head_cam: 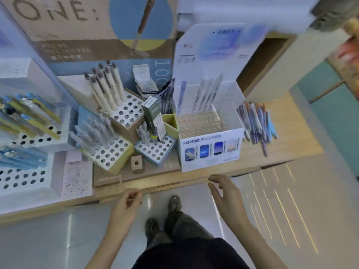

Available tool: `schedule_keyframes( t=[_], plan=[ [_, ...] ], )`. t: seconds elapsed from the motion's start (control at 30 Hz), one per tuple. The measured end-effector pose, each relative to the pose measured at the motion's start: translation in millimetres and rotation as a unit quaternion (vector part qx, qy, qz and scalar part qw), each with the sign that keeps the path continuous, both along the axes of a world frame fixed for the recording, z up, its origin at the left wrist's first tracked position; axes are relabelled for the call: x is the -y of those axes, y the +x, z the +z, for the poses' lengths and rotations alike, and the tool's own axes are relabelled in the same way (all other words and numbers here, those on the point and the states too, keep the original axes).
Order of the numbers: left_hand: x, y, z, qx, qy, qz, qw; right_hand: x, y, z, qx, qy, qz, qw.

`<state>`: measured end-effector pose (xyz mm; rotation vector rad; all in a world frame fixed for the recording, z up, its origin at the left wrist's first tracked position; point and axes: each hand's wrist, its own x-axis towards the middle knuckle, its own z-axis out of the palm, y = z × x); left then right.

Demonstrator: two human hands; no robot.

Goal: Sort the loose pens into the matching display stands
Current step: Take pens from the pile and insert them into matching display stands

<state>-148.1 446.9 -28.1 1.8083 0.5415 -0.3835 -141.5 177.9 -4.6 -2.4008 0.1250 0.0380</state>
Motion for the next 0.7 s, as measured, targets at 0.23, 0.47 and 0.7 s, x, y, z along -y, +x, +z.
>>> schedule_keyframes(
  t=[0.23,0.47,0.7],
  plan=[
    [119,23,16,0.049,0.006,-0.183,0.982,89,-28,-7,-0.061,0.03,-0.102,0.992],
    [244,74,11,0.077,0.041,-0.216,0.972,195,32,-24,-0.09,0.034,-0.088,0.992],
    [364,147,19,0.091,0.037,-0.205,0.974,303,134,-31,-0.112,0.023,-0.117,0.987]
  ],
)
